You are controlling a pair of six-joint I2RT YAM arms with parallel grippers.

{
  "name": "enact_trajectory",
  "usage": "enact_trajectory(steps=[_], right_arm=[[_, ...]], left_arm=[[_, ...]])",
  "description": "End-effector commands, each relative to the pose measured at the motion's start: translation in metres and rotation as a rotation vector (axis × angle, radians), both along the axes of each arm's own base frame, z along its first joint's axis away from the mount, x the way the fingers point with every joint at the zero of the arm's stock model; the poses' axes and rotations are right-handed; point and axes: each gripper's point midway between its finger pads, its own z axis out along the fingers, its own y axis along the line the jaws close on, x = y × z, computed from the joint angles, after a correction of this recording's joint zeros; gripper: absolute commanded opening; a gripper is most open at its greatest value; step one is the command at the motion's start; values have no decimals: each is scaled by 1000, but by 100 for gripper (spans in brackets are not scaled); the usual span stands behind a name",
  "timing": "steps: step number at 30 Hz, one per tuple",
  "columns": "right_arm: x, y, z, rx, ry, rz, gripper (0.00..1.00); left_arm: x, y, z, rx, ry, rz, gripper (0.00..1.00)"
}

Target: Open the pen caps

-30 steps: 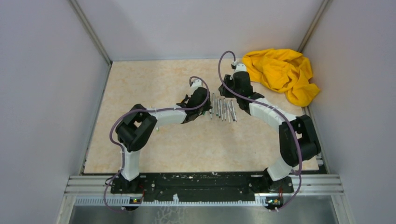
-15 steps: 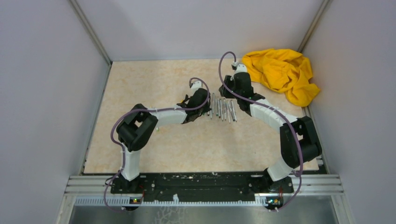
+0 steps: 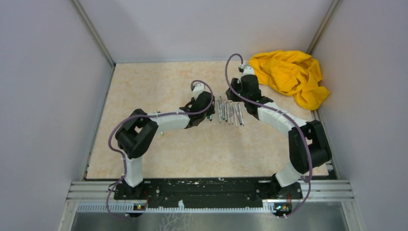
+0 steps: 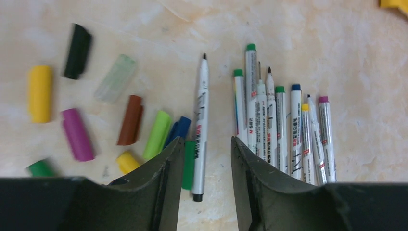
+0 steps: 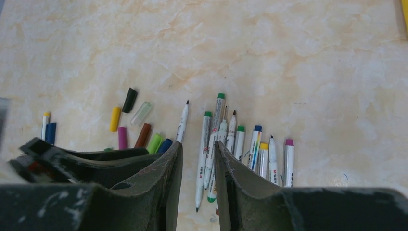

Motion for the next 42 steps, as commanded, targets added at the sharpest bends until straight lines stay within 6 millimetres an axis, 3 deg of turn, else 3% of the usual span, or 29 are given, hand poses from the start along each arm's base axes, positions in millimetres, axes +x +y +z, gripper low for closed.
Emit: enact_trajectory(steps=[1,4,11,20,24,33,42], right_arm=[[2,-1,41,23,-95,6,30],[-2,5,45,42,-94,35,30],[-11,20,50,64,-100,75,30],[-17,31,56,80,-114,109,30],[-18,34,49,81,-105,116,30],[-16,35,40,73,-96,115,30],[-13,36,35,67,-89,110,30]], left_arm=[[3,54,67,28,-139,182,50],[-8,95,75,67,-139,282,57],[-49,170,43,172,-16,433,56],[-82,224,19,188,65,524,55],[-86,237,6,180,95,536,55],[-85,242,-23,187,160,532,55],[-79,241,-31,177,163,519,52]])
